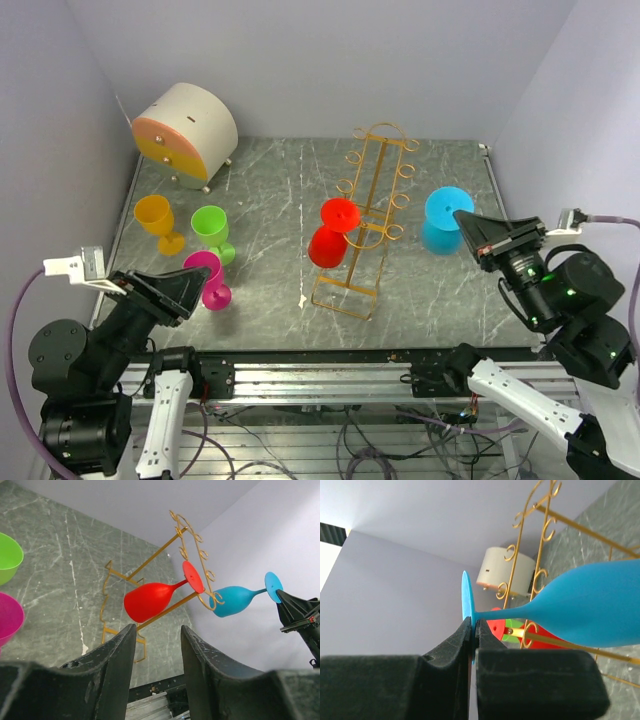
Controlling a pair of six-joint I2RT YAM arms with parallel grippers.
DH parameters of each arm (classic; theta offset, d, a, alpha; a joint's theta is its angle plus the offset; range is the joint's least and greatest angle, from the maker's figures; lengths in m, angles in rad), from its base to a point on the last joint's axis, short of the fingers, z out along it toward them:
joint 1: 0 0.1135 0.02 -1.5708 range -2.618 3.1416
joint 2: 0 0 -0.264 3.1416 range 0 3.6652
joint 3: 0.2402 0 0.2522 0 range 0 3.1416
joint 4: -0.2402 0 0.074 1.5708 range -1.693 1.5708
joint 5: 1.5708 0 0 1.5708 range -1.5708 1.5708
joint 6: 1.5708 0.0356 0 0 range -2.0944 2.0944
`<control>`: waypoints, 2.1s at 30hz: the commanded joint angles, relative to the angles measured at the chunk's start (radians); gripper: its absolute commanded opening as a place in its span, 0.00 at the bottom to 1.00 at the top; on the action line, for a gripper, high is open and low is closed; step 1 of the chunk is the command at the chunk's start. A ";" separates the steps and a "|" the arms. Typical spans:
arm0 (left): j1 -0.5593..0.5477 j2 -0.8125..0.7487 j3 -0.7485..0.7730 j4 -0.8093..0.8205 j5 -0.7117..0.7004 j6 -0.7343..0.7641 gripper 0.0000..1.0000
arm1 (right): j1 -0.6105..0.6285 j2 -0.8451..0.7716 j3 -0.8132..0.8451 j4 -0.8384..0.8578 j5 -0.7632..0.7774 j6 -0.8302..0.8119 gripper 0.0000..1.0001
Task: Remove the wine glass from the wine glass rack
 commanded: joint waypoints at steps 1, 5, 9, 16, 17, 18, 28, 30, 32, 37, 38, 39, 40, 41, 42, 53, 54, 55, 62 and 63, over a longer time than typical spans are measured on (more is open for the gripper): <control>-0.005 0.047 0.032 0.066 0.084 -0.053 0.52 | -0.001 0.042 0.098 -0.030 0.068 -0.173 0.00; -0.004 0.063 0.022 0.141 0.153 -0.128 0.52 | -0.001 0.053 0.117 0.156 -0.060 -0.316 0.00; -0.004 0.069 -0.013 0.308 0.222 -0.246 0.52 | 0.000 0.123 0.142 0.351 -0.324 -0.383 0.00; -0.004 0.094 -0.058 0.662 0.306 -0.491 0.51 | -0.001 0.333 0.134 0.884 -1.020 -0.235 0.00; -0.004 0.102 -0.057 0.701 0.314 -0.512 0.51 | -0.001 0.357 0.120 0.983 -1.074 -0.173 0.00; -0.004 0.110 -0.055 0.733 0.319 -0.525 0.50 | -0.001 0.382 0.108 1.089 -1.157 -0.091 0.00; -0.005 0.146 -0.024 0.812 0.324 -0.523 0.49 | 0.001 0.589 0.043 2.036 -1.350 0.550 0.00; -0.004 0.145 -0.028 0.811 0.323 -0.524 0.49 | 0.001 0.613 0.059 2.106 -1.355 0.602 0.00; -0.003 0.142 -0.036 0.836 0.324 -0.545 0.49 | 0.003 0.622 0.065 2.099 -1.357 0.604 0.00; -0.001 0.151 -0.037 0.923 0.325 -0.603 0.49 | 0.007 0.617 0.067 2.003 -1.372 0.532 0.00; -0.001 0.153 -0.039 0.945 0.329 -0.617 0.49 | 0.009 0.620 0.070 2.005 -1.376 0.531 0.00; -0.001 0.157 -0.041 0.977 0.334 -0.633 0.49 | 0.012 0.627 0.078 2.011 -1.380 0.532 0.00; 0.000 0.159 -0.047 1.001 0.341 -0.649 0.49 | 0.015 0.634 0.083 2.019 -1.382 0.536 0.00; 0.001 0.162 -0.056 1.034 0.347 -0.669 0.50 | 0.020 0.642 0.090 2.031 -1.382 0.543 0.00; 0.000 0.163 -0.069 1.071 0.352 -0.693 0.50 | 0.022 0.652 0.098 2.041 -1.383 0.548 0.00; 0.000 0.197 -0.154 1.360 0.398 -0.908 0.59 | 0.080 0.738 0.175 2.030 -1.381 0.527 0.00; 0.001 0.200 -0.151 1.359 0.399 -0.909 0.59 | 0.088 0.744 0.185 2.020 -1.381 0.519 0.00; 0.001 0.203 -0.149 1.366 0.401 -0.912 0.59 | 0.095 0.751 0.194 2.011 -1.382 0.511 0.00; 0.001 0.213 -0.140 1.416 0.416 -0.954 0.57 | 0.149 0.812 0.258 1.942 -1.380 0.456 0.00; 0.000 0.213 -0.137 1.420 0.420 -0.957 0.56 | 0.154 0.821 0.263 1.935 -1.379 0.449 0.00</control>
